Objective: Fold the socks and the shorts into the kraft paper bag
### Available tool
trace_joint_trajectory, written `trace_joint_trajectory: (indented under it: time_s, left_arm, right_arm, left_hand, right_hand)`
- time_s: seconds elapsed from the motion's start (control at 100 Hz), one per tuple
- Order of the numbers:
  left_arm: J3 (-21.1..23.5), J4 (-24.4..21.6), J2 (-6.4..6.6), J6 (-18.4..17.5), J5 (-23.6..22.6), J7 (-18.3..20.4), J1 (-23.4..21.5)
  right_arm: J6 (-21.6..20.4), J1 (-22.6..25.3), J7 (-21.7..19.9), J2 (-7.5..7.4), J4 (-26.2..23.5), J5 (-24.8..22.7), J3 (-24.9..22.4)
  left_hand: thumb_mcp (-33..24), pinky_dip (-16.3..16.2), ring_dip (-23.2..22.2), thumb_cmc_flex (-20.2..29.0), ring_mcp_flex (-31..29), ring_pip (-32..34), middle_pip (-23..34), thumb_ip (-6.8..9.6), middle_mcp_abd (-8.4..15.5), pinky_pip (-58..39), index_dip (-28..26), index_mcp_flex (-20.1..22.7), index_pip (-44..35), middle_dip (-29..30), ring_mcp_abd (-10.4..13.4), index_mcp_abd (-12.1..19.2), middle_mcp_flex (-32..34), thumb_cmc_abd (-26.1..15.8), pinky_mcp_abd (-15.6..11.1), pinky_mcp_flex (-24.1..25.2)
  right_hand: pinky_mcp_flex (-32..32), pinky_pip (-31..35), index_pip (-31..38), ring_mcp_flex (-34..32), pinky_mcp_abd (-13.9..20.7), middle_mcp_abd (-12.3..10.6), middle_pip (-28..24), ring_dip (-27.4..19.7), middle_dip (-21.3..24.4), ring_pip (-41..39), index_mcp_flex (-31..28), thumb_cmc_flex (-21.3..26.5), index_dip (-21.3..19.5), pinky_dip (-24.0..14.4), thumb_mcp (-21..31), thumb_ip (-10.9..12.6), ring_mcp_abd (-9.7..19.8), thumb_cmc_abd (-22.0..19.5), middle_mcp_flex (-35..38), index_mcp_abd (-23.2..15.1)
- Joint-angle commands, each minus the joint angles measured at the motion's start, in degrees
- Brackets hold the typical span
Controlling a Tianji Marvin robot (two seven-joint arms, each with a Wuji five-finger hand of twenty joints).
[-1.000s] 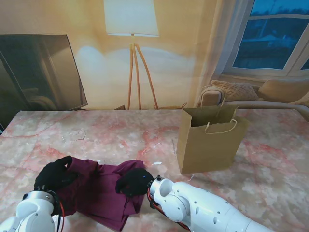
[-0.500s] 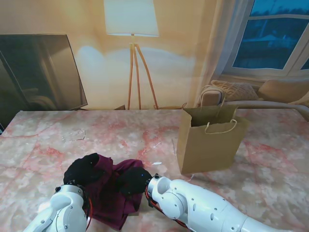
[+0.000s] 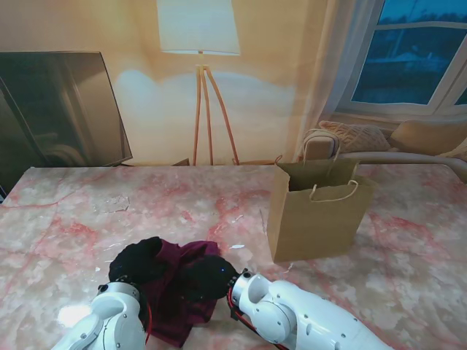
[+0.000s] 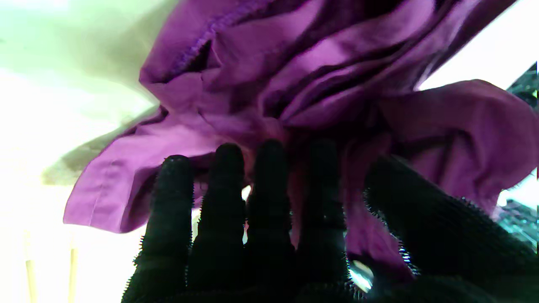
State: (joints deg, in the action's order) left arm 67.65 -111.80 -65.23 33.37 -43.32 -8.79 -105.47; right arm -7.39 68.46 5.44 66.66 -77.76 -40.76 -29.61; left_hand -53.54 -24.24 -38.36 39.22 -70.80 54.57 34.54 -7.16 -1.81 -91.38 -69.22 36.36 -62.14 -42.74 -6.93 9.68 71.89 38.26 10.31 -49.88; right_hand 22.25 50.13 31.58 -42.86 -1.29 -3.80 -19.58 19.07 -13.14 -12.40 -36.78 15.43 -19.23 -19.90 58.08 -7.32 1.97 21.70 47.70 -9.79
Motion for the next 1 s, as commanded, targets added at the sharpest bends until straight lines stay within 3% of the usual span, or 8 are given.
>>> trace_joint_trajectory:
  time_s: [0.0,0.31,0.58,0.65,0.72,0.82,0.88,0.99]
  left_arm:
    - [-0.21,-0.03,-0.28,0.55,-0.13,-0.19,0.15]
    - [-4.73,1.54,0.10,5.93,-3.20,1.37,3.35]
    - [-10.71,5.34,-0.55,13.38,-2.65,1.25,9.53]
    - [-11.85,5.74,-0.50,15.04,-1.62,2.47,10.96]
    - [-12.31,5.55,-0.46,14.94,0.49,3.58,11.42]
    - [-12.48,4.88,-0.75,13.27,2.91,3.32,10.93]
    - [-12.42,3.90,-0.61,11.99,3.89,3.93,10.40]
    - [-11.60,2.37,-0.56,8.63,6.40,4.34,8.79]
  right_arm:
    - [-0.77,1.75,0.23,-1.27,-2.45,-0.61,-1.17]
    - [-3.37,13.48,0.90,-4.42,-12.24,-8.96,-15.59]
    - [-3.58,15.72,1.13,-4.66,-11.74,-9.38,-19.14]
    - [-3.73,15.90,1.72,-4.59,-11.31,-9.34,-19.37]
    - [-3.54,16.03,2.50,-4.49,-10.95,-9.47,-19.59]
    - [-2.90,16.14,3.24,-4.29,-10.63,-9.30,-20.21]
    - [-2.29,16.32,3.81,-4.13,-10.60,-9.08,-20.72]
    - [-1.48,16.71,4.57,-3.96,-10.82,-9.07,-21.62]
  left_hand:
    - [-1.00,0.32,0.24,0.82,-1.94,-0.90,0.00,4.55,0.27,-2.42,1.20,2.06,-1.73,1.14,0.50,0.59,1.98,-1.72,-3.00,-2.16]
    - [-0.39,2.24,1.53,0.69,-2.21,2.31,-1.11,4.67,0.17,-2.90,2.97,2.09,-2.19,4.81,1.70,-0.37,3.04,-1.71,-4.66,-5.39]
    - [0.66,3.61,3.04,0.78,-2.30,3.65,-1.84,4.42,-0.38,-3.15,3.98,1.44,-2.24,6.73,2.03,-1.29,2.84,-2.12,-5.46,-7.06]
    - [6.10,4.61,5.27,1.47,-2.16,1.11,-2.79,3.44,-1.54,-2.24,5.25,-0.45,-1.54,9.10,1.37,-2.87,0.66,-3.74,-5.04,-5.74]
    - [15.28,4.59,6.56,-0.46,-1.73,-5.05,-6.21,3.57,-4.94,0.13,10.42,-4.71,3.91,16.09,1.35,-7.56,-4.75,-6.60,-4.52,-3.48]
    - [22.31,3.86,6.21,-5.98,-0.05,-9.87,-6.62,6.14,-6.80,2.84,18.11,-6.40,15.82,20.51,-0.06,-13.63,-8.93,-13.52,-2.68,-1.00]
    - [26.02,2.95,6.07,-6.03,2.26,-12.05,-7.14,6.47,-7.91,4.68,21.46,-8.33,19.34,22.61,-1.25,-15.24,-11.87,-14.81,-1.38,1.55]
    - [31.58,1.30,6.68,-5.00,4.02,-13.51,-7.79,6.90,-9.59,6.47,30.92,-6.93,27.60,23.97,-2.60,-17.83,-14.11,-16.29,0.10,3.58]
  right_hand:
    - [-0.63,-0.14,-1.45,-0.02,0.52,0.03,0.81,-0.09,0.66,-0.63,1.82,-2.20,-0.68,1.38,-1.82,2.38,-0.10,1.35,-1.67,0.65]
    - [0.10,0.03,-2.20,-0.81,0.28,0.37,0.90,0.11,0.76,-0.68,0.83,-2.38,-1.56,1.13,-3.18,2.41,-0.44,1.02,-0.81,0.85]
    - [0.14,0.04,-2.72,-1.09,0.08,0.60,0.85,0.35,0.73,-0.61,0.46,-2.19,-2.06,0.92,-3.68,2.50,-0.78,0.68,-0.52,0.87]
    - [0.21,0.10,-2.72,-1.22,0.03,0.58,0.77,0.42,0.70,-0.66,0.33,-2.22,-2.23,0.85,-3.69,2.52,-0.77,0.60,-0.43,0.87]
    - [0.22,0.16,-2.73,-1.31,-0.02,0.59,0.73,0.49,0.67,-0.71,0.28,-2.30,-2.35,0.80,-3.77,2.52,-0.85,0.43,-0.39,0.92]
    - [0.25,0.24,-2.82,-1.27,-0.12,0.67,0.68,0.57,0.64,-0.71,0.29,-2.31,-2.49,0.74,-3.93,2.55,-0.93,0.16,-0.44,1.03]
    - [0.25,0.34,-2.80,-1.42,-0.28,0.74,0.58,0.66,0.60,-0.81,0.14,-2.29,-2.57,0.68,-4.02,2.56,-1.11,-0.01,-0.34,0.95]
    - [0.28,0.56,-2.85,-1.47,-0.37,0.84,0.42,0.79,0.52,-0.90,0.00,-2.35,-2.72,0.58,-4.19,2.57,-1.30,-0.09,-0.27,0.95]
